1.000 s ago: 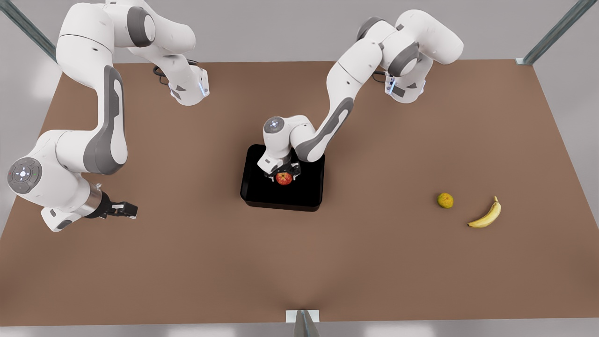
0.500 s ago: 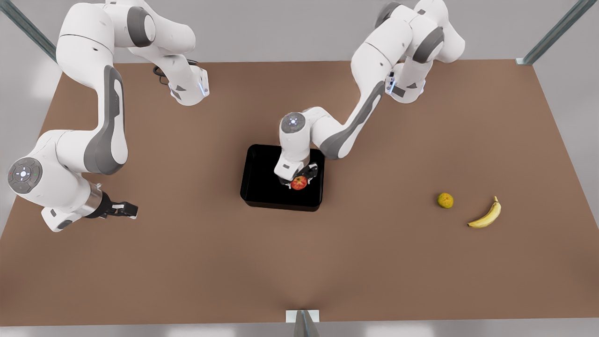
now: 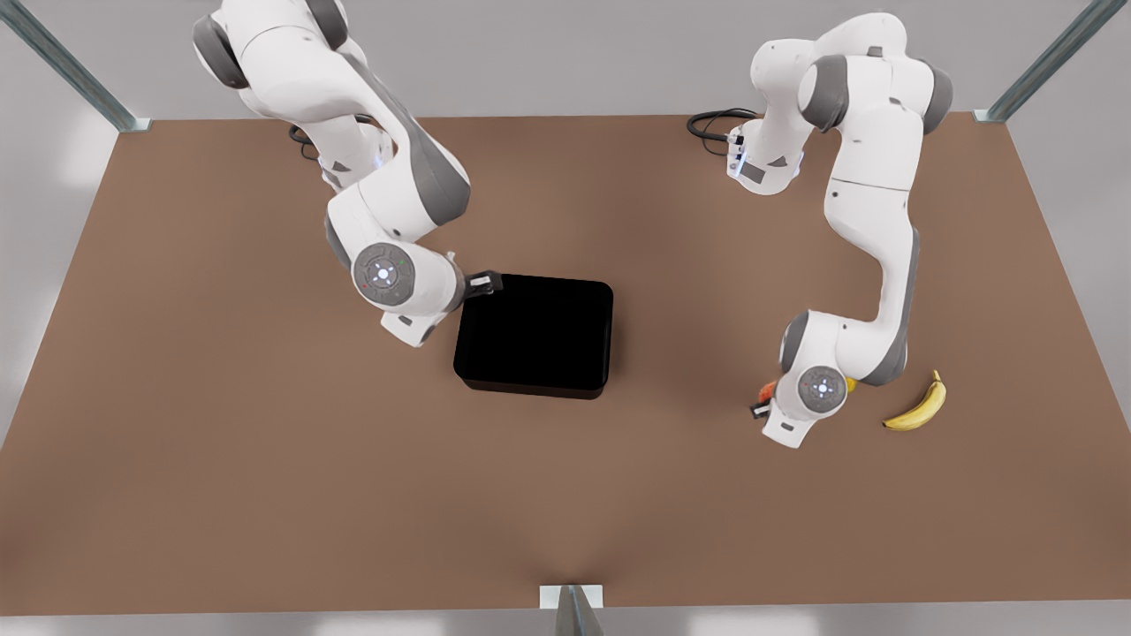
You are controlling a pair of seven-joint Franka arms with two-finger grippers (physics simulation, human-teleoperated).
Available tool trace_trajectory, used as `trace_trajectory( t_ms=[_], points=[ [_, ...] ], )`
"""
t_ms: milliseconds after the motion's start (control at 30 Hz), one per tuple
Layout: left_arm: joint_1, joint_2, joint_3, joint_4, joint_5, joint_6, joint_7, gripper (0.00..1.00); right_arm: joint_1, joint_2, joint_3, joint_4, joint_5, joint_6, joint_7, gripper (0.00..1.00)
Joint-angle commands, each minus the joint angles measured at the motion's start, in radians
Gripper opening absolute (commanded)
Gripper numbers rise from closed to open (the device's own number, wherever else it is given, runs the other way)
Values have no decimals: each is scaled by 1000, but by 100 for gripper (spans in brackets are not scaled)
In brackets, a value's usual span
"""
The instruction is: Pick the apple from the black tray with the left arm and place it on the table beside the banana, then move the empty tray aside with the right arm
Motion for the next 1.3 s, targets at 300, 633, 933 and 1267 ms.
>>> trace_trajectory(
  t_ms=[300, 633, 933, 1267],
  points=[
    [78, -277, 30, 312, -235, -441, 570, 100, 4, -40, 15, -331, -13, 360, 533, 100],
    [150, -371, 43, 157, -249, -278, 569, 100, -8, 3, 12, -360, -12, 369, 183, 100],
    [147, -372, 41, 156, -247, -283, 552, 100, -9, 30, 10, -358, -13, 384, 168, 100],
    [142, -374, 41, 140, -247, -284, 552, 100, -39, 102, -30, -363, -15, 433, 15, 100]
  ],
)
